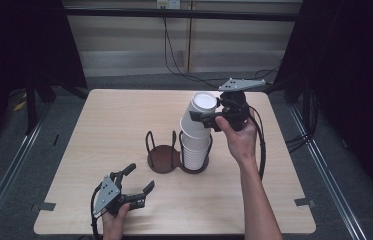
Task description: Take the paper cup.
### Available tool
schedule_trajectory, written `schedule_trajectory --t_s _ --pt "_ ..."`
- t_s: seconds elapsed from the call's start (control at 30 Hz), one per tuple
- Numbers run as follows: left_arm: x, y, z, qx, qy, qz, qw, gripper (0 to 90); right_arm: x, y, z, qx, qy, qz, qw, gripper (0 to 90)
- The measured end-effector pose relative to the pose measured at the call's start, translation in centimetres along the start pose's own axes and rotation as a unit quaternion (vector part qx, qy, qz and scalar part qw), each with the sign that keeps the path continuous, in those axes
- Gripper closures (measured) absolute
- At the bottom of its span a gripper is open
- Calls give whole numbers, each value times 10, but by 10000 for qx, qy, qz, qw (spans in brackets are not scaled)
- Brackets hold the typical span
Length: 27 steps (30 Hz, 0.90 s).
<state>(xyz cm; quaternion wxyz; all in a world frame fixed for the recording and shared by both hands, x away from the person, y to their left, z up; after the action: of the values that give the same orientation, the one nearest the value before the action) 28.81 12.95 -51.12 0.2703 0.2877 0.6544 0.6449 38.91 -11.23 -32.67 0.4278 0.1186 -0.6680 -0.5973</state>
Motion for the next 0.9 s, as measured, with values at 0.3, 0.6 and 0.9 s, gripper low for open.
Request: schedule_trajectory --t_s 0.3,0.6,0.9 --pt "0 0 -1 41 -18 0 10000 159 7 6 0 -117 61 -326 9994 236" --pt "0 0 -1 41 -7 -7 10000 159 14 11 0 -242 97 -659 9975 240" --pt "0 0 -1 32 -13 2 10000 159 23 19 0 -296 157 -961 9948 241"
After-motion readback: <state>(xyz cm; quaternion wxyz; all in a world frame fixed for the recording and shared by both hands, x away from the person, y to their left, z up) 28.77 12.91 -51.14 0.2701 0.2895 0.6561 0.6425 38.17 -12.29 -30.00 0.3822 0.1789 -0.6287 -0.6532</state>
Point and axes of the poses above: each handheld gripper's, and its own axes: x roughly backward along the jaws, y roughly out of its top, z roughly to its left, the point moved 7 cm from there along -x, roughly forward along the jaws, and after that the axes turned 1 degree about x, right-handed, at the moved point
